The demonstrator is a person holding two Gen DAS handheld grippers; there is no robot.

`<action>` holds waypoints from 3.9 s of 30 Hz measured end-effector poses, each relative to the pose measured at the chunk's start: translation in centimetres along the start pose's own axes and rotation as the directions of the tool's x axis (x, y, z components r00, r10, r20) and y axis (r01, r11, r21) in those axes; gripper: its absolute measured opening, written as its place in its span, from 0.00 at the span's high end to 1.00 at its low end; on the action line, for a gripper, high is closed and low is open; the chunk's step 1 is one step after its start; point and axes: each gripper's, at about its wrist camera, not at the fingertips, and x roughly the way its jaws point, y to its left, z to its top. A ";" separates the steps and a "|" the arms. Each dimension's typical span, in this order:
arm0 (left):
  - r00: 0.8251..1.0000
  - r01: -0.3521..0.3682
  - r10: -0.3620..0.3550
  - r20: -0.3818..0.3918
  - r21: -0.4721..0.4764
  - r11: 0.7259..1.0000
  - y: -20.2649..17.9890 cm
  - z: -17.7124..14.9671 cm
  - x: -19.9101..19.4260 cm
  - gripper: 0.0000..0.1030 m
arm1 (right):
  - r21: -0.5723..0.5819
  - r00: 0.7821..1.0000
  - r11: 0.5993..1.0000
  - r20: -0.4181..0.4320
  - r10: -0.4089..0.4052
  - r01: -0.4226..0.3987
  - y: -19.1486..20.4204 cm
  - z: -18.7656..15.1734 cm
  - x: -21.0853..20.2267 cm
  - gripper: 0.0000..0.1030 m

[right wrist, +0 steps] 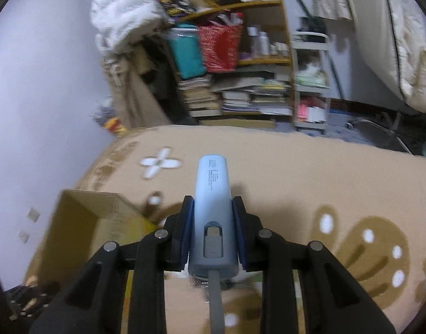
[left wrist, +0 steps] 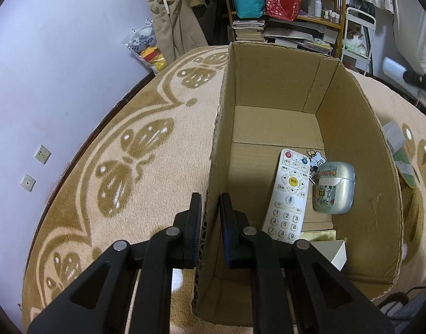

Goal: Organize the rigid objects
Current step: 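Grasp the light-blue power bank with the right tool and lift it, then carry the power bank over the box and release it inside, then move the open right tool back over the white square charger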

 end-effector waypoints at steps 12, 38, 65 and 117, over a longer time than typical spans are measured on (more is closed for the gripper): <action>1.000 0.004 -0.004 -0.001 -0.004 1.000 0.0 0.0 0.0 0.88 | -0.108 0.987 0.981 -0.013 0.162 -0.163 7.8 -0.8 -2.5 0.72; 1.000 0.006 -0.006 -0.001 -0.005 1.000 0.0 0.0 0.1 0.88 | -0.231 0.942 0.926 -0.222 0.250 -0.300 13.8 -6.0 0.4 0.72; 1.000 0.008 -0.008 -0.007 -0.006 1.000 0.0 0.0 0.2 0.88 | -0.278 0.945 0.914 -0.225 0.238 -0.297 13.9 -6.1 0.4 0.46; 1.000 0.016 -0.016 -0.013 -0.014 1.000 -0.2 -0.3 0.3 0.87 | -0.097 0.950 0.971 -0.207 -0.233 0.218 -3.1 -5.8 8.2 0.25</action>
